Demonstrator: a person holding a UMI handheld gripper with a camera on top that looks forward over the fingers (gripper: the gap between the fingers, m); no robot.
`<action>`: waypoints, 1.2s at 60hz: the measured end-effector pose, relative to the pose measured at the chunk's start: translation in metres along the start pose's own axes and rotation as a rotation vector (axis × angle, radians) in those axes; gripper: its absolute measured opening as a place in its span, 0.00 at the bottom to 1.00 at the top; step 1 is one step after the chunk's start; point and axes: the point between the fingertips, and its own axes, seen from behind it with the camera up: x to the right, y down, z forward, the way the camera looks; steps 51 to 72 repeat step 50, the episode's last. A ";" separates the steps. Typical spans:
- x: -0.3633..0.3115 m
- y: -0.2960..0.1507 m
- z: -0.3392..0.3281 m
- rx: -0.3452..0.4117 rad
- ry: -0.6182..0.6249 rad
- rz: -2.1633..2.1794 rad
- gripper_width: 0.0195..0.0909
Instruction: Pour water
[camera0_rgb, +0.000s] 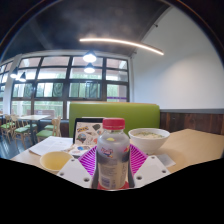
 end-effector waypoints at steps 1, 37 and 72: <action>0.000 0.000 -0.010 -0.001 -0.001 -0.001 0.33; 0.001 -0.046 -0.234 -0.089 -0.011 -0.047 0.90; -0.025 -0.025 -0.320 -0.154 -0.062 -0.034 0.89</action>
